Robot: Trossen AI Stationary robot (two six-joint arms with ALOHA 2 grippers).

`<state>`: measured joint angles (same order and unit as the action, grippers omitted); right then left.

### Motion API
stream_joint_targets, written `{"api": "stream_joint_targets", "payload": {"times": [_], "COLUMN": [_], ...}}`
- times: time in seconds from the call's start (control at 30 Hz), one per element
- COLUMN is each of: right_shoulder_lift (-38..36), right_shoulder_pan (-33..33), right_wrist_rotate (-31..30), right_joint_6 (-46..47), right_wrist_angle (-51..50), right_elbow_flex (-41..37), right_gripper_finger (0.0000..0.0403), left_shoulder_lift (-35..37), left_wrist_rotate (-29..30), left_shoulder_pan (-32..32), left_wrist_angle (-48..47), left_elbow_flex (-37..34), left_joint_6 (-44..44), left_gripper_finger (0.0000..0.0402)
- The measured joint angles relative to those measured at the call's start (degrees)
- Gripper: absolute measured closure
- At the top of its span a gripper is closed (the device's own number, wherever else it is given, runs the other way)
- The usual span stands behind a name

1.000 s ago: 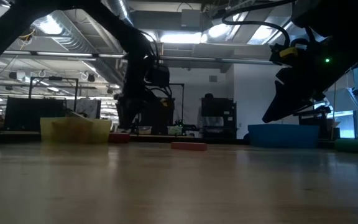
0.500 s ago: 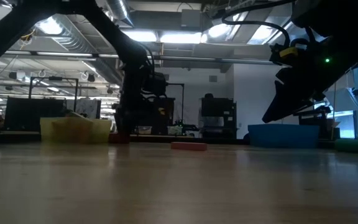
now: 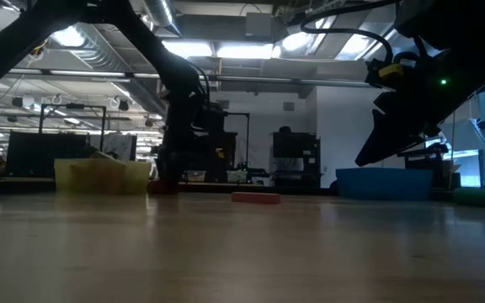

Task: Sort blocks by size
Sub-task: Put the red cylindrical block into the light orange bin

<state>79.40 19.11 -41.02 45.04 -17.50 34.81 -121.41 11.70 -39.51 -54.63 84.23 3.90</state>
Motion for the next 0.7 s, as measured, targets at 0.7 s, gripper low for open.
{"api": "stream_joint_targets", "payload": {"times": [0.7], "right_shoulder_lift": [-0.01], "right_shoulder_pan": [0.00], "right_wrist_rotate": [-1.83], "right_joint_6": [-6.09], "right_wrist_angle": [1.01], "right_elbow_flex": [-0.02], "right_gripper_finger": [0.0114], "left_shoulder_lift": [22.98], "left_wrist_rotate": [-0.63], "left_shoulder_pan": [22.03], "left_wrist_angle": [-7.36], "left_elbow_flex": [0.51], "left_joint_6": [-8.13], "left_gripper_finger": [0.0280]}}
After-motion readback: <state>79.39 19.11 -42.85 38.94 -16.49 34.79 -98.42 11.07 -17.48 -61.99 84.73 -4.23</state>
